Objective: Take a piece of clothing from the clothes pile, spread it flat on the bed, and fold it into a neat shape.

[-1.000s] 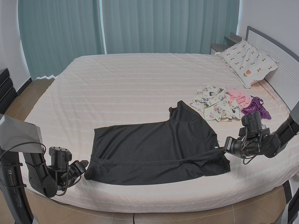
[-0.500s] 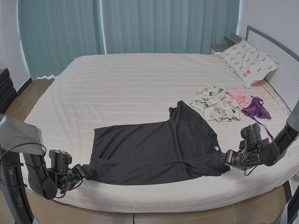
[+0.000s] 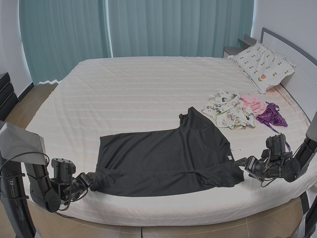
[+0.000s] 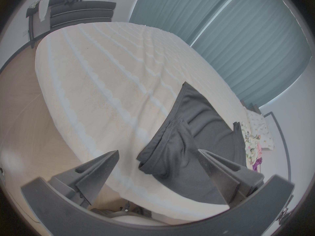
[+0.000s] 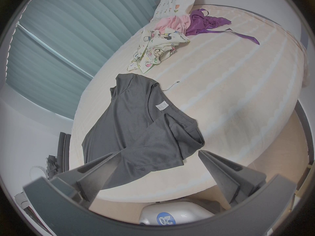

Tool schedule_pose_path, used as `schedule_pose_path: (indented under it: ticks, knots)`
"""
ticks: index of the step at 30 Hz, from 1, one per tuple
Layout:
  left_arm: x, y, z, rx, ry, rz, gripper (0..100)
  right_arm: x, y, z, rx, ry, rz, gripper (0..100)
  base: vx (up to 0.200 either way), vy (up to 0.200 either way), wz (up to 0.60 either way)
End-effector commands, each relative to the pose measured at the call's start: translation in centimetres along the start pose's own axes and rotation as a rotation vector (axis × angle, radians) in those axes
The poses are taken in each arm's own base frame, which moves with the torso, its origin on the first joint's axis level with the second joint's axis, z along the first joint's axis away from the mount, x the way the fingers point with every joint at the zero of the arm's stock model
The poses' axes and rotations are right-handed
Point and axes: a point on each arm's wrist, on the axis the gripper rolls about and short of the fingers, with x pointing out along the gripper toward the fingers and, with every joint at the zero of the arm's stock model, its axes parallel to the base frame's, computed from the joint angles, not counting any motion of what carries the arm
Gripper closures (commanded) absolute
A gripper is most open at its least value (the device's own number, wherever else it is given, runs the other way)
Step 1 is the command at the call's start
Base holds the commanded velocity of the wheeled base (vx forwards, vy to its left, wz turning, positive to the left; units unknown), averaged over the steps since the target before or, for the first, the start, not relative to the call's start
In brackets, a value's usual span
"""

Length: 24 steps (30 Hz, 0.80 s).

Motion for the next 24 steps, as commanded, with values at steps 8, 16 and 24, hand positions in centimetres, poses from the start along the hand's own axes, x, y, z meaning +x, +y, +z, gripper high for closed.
schedule_pose_path:
  ticks: [8, 16, 24]
  knots:
    - [0.0, -0.3, 0.3, -0.03, -0.027, -0.033, 0, 1.2, -1.3, -2.0, 0.006, 0.059, -0.026, 0, 0.2, 0.0, 0.0]
    - [-0.2, -0.2, -0.1, -0.02, 0.002, -0.041, 0, 2.5, -1.3, -2.3, -0.021, -0.012, 0.049, 0, 0.0, 0.0, 0.0]
    - [-0.1, -1.0, -0.8, -0.003, 0.064, -0.105, 0, 5.2, -2.2, -3.8, -0.1, 0.02, 0.042, 0, 0.0, 0.0, 0.0]
